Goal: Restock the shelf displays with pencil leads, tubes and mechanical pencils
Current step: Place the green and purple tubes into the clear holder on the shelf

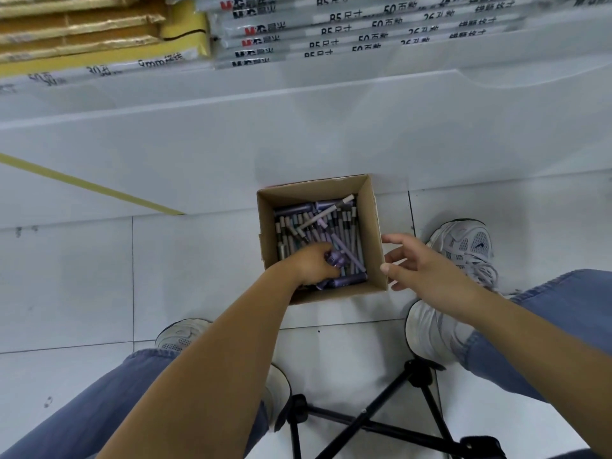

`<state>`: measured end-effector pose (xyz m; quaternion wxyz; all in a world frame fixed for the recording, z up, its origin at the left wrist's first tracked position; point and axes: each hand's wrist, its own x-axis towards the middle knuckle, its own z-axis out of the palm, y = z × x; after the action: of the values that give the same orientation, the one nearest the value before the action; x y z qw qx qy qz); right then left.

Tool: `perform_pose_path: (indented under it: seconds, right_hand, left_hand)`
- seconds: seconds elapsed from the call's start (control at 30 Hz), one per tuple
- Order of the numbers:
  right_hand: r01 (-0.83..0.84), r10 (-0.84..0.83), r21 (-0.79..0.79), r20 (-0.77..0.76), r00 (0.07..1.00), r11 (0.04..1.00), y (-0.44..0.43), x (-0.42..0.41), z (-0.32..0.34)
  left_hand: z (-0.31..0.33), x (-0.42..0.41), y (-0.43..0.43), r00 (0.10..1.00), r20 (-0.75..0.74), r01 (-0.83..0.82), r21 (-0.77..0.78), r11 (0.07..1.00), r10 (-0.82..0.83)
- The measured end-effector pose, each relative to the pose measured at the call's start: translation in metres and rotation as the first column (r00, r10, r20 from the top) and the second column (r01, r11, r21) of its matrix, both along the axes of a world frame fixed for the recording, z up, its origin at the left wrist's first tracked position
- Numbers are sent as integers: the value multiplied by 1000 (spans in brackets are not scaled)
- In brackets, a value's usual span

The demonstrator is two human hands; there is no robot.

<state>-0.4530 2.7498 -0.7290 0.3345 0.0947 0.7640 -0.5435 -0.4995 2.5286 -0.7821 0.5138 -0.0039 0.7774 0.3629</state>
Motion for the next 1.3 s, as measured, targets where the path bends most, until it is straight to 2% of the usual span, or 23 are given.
perform_pose_path:
  seconds: [0.27, 0.53, 0.63, 0.73, 0.8, 0.9, 0.93, 1.0, 1.07, 1.13, 1.2, 1.3]
  right_hand:
    - [-6, 6, -13, 12, 1000, 1000, -1, -3, 6]
    - [-21, 20, 35, 20, 1000, 999, -2, -2, 9]
    - [-19, 18, 56, 23, 1000, 998, -3, -2, 11]
    - [-16, 13, 93, 42, 999, 995, -6, -4, 16]
    - [-41, 42, 207, 0, 999, 977, -9, -7, 23]
    - [1, 147, 467, -280, 949, 884, -22, -12, 35]
    - [23, 178, 486, -363, 914, 873, -32, -14, 40]
    - [-11, 251, 484, -434, 865, 875, -56, -20, 42]
    - [-84, 295, 478, -385, 874, 874, -81, -28, 32]
    - [-121, 290, 480, -295, 910, 869, -99, -39, 15]
    - [-108, 264, 493, -258, 929, 863, -109, -49, -3]
    - [-41, 216, 509, -290, 932, 860, -117, -62, -29]
  left_hand:
    - [-15, 1, 4, 995, 90, -33, 12, 999, 32]
    - [-3, 0, -1, 997, 73, -28, -29, 999, 30]
    - [19, -1, -12, 984, 44, -172, 19, 985, 171]
    - [52, 3, -30, 919, 82, -394, 190, 899, 386]
    - [77, 10, -46, 850, 103, -522, 300, 799, 517]
    - [100, 28, -71, 720, 119, -662, 414, 625, 684]
    - [103, 34, -78, 676, 111, -696, 419, 583, 728]
    - [103, 44, -89, 592, 76, -759, 388, 523, 802]
    - [98, 52, -95, 529, 53, -806, 345, 482, 847]
    - [88, 59, -97, 506, 65, -829, 310, 464, 860]
    - [78, 64, -96, 488, 104, -847, 297, 441, 867]
    - [66, 68, -95, 423, 180, -880, 313, 356, 888]
